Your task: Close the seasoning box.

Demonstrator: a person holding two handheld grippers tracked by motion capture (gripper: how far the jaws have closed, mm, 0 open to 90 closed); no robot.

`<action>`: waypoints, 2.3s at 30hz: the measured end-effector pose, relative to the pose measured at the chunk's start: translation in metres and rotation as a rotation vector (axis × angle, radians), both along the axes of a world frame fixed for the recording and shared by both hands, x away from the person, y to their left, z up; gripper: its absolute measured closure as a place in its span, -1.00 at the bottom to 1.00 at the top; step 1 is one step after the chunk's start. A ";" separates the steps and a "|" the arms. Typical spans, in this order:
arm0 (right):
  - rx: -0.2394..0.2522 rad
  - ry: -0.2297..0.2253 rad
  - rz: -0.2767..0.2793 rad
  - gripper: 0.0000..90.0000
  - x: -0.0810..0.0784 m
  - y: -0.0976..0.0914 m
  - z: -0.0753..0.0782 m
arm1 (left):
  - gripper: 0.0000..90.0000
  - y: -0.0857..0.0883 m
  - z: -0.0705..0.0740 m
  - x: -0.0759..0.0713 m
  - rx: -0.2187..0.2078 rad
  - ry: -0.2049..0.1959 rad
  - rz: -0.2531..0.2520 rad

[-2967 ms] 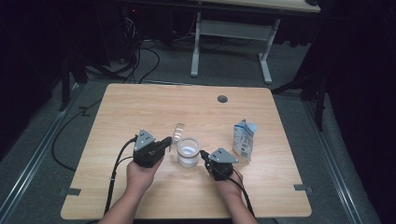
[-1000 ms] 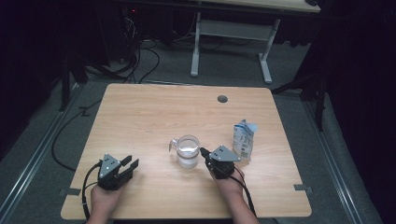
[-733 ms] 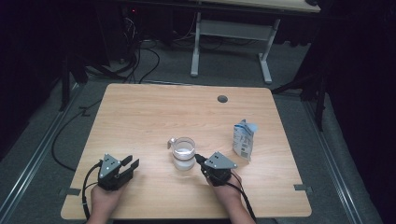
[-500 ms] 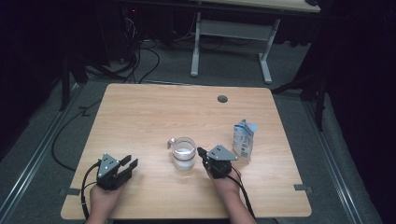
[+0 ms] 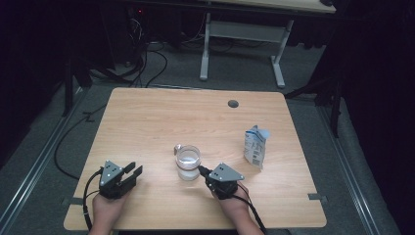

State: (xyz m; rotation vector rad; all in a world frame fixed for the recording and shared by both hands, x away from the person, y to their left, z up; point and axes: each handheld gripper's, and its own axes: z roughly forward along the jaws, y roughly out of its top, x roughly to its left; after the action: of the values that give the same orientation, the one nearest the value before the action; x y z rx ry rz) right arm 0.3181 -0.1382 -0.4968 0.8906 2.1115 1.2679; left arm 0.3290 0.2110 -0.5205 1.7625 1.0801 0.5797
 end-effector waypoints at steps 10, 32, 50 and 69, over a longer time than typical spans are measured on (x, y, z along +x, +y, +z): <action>0.010 0.037 -0.072 1.00 0.038 0.001 -0.007 | 0.44 0.003 -0.001 0.001 -0.012 0.009 0.007; 0.006 0.011 0.083 1.00 -0.006 0.039 -0.008 | 0.45 0.004 -0.001 0.002 -0.015 0.015 0.006; 0.022 0.023 -0.061 0.57 0.003 -0.008 -0.012 | 0.45 0.005 -0.002 0.002 -0.019 0.019 0.005; 0.055 0.011 -0.318 0.31 -0.024 -0.122 -0.013 | 0.43 0.001 -0.001 0.001 -0.019 0.018 -0.004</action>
State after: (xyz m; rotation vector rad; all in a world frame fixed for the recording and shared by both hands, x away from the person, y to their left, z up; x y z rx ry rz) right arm 0.2941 -0.2597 -0.5099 1.2049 1.8577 1.1596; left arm 0.3300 0.2121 -0.5211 1.7563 1.0913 0.5505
